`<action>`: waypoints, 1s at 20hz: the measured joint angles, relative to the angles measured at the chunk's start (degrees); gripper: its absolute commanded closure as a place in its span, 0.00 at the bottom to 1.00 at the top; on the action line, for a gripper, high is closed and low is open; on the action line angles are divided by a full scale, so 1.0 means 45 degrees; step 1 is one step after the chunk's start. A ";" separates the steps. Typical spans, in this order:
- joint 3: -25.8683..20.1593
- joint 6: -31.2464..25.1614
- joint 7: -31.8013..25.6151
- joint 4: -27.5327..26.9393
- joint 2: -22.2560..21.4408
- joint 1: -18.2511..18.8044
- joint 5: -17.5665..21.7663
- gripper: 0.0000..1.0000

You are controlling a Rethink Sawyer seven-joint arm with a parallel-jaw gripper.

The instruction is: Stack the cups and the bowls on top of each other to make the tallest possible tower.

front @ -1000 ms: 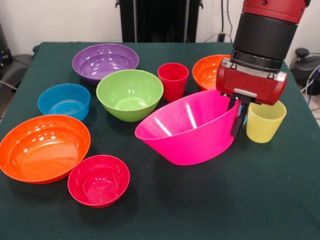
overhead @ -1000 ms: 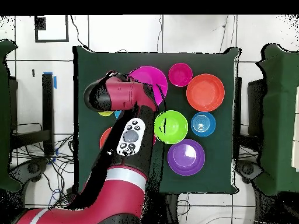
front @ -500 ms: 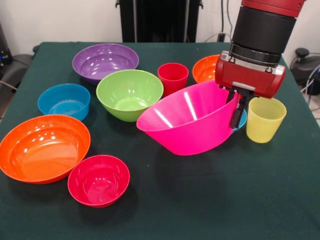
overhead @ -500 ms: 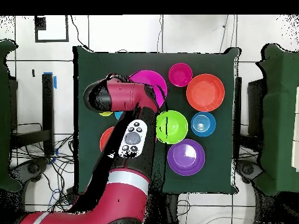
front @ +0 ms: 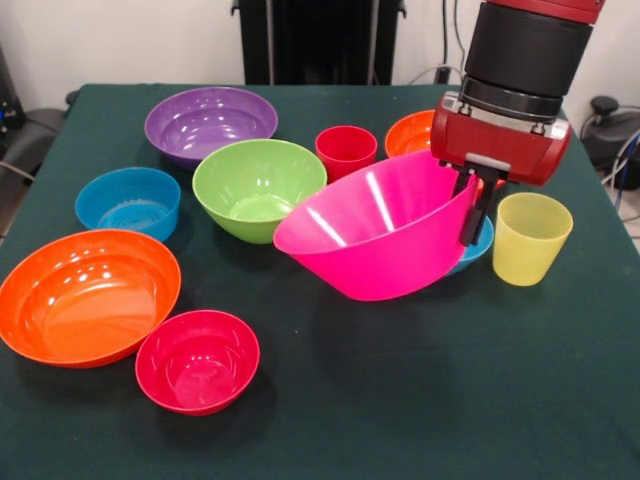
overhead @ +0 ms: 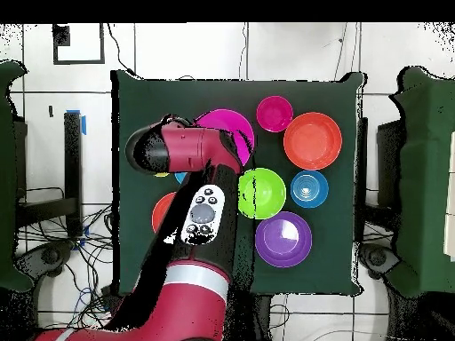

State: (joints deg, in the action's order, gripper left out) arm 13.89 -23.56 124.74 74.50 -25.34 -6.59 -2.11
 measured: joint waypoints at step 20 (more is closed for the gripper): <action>0.1143 -0.4263 0.0000 0.0087 -0.1237 -0.1931 0.0069 1.00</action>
State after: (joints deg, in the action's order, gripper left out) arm 19.04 -42.75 124.74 74.88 -30.91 -15.28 -1.81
